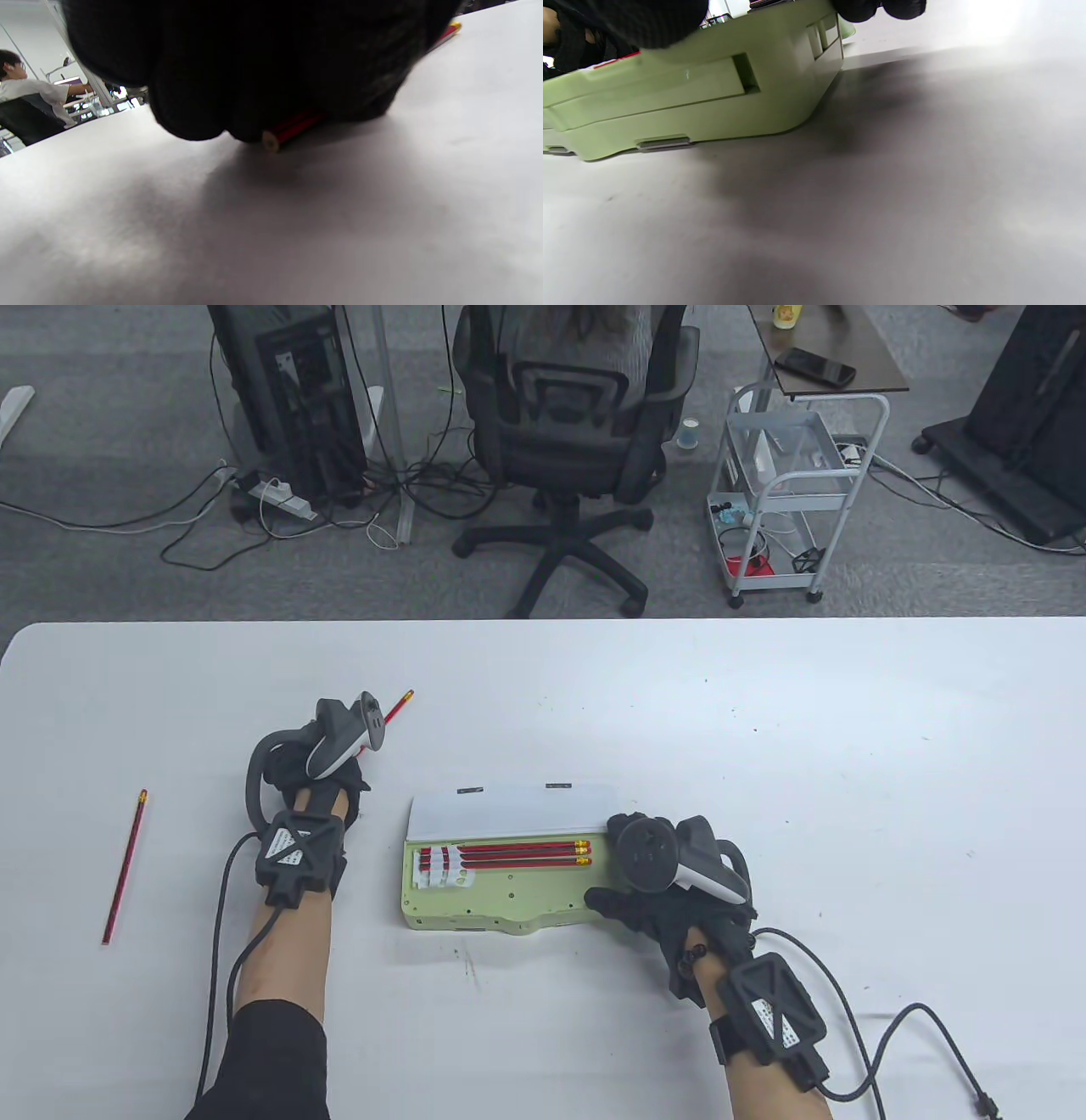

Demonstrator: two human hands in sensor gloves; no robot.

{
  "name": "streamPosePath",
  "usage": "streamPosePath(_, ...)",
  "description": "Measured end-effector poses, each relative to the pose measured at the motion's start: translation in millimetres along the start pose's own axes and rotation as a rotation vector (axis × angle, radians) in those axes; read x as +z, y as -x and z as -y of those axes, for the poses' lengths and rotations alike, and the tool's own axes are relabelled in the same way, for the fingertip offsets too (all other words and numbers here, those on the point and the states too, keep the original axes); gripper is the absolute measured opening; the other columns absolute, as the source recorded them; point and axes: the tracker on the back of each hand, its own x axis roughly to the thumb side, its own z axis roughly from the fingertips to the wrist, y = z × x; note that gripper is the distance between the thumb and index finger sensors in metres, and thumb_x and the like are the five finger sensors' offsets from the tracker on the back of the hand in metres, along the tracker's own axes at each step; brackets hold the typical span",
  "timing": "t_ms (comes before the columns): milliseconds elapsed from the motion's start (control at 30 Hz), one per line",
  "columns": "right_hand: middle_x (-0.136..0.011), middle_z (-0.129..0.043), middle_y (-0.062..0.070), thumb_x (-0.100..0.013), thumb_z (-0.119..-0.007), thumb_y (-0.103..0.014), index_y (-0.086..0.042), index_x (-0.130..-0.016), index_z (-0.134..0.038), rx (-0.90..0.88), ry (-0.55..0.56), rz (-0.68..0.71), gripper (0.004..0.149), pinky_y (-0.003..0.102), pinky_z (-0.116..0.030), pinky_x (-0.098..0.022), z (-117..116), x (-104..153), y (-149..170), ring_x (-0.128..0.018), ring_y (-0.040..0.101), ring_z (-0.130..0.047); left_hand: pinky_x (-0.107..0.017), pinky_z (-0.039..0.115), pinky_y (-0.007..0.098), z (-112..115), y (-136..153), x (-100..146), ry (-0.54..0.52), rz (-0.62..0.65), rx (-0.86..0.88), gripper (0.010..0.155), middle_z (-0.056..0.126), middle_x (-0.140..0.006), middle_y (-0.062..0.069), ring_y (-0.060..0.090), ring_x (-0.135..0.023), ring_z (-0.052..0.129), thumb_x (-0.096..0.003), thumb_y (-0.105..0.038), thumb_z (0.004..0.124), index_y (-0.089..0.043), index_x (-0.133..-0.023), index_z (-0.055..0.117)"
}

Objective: Organize multifunction pencil case

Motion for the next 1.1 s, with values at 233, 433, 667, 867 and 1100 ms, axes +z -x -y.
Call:
streamPosePath(233, -0.112, -0.031, 0.036, -0.048, -0.062, -0.057, 0.002, -0.112, -0.026, 0.014, -0.009, -0.005, 0.094, 0.071, -0.041, -0.071, 0, 0, -2, -0.102, 0.061, -0.039, -0.057, 0.078, 0.059, 6, 1, 1, -0.011, 0.021, -0.033, 0.045, 0.102, -0.073, 0.006, 0.03, -0.064, 0.101, -0.0421, -0.037, 0.086, -0.015, -0.081, 0.088)
streamPosePath(433, -0.112, -0.031, 0.036, -0.048, -0.062, -0.056, 0.002, -0.112, -0.025, 0.012, -0.014, -0.007, 0.094, 0.071, -0.041, -0.071, 0, 0, -2, -0.102, 0.061, -0.039, -0.061, 0.074, 0.061, 3, 10, 16, 0.037, 0.084, 0.042, 0.045, 0.095, -0.079, 0.005, 0.031, -0.072, 0.096, -0.0468, -0.037, 0.074, -0.02, -0.088, 0.08)
streamPosePath(667, -0.112, -0.031, 0.036, -0.048, -0.062, -0.056, 0.002, -0.112, -0.025, 0.006, -0.014, -0.01, 0.094, 0.071, -0.041, -0.071, -1, 0, -2, -0.102, 0.061, -0.04, -0.062, 0.072, 0.064, -26, 28, 73, -0.075, 0.219, 0.191, 0.044, 0.091, -0.091, 0.01, 0.037, -0.082, 0.093, -0.0483, -0.032, 0.067, -0.023, -0.091, 0.069)
streamPosePath(867, -0.112, -0.031, 0.036, -0.048, -0.061, -0.057, 0.002, -0.112, -0.025, 0.02, -0.008, -0.013, 0.094, 0.071, -0.042, -0.071, -1, 0, -3, -0.101, 0.062, -0.04, -0.06, 0.075, 0.062, -33, 35, 131, -0.158, 0.329, 0.294, 0.045, 0.091, -0.091, 0.011, 0.035, -0.079, 0.096, -0.048, -0.029, 0.066, -0.021, -0.092, 0.067)
streamPosePath(1100, -0.112, -0.03, 0.037, -0.049, -0.059, -0.057, 0.002, -0.112, -0.024, 0.053, -0.008, -0.019, 0.093, 0.073, -0.043, -0.07, -1, 2, -6, -0.101, 0.063, -0.04, -0.061, 0.074, 0.061, -21, 25, 169, -0.198, 0.41, 0.363, 0.045, 0.087, -0.089, 0.009, 0.03, -0.074, 0.094, -0.0481, -0.027, 0.064, -0.024, -0.093, 0.065)
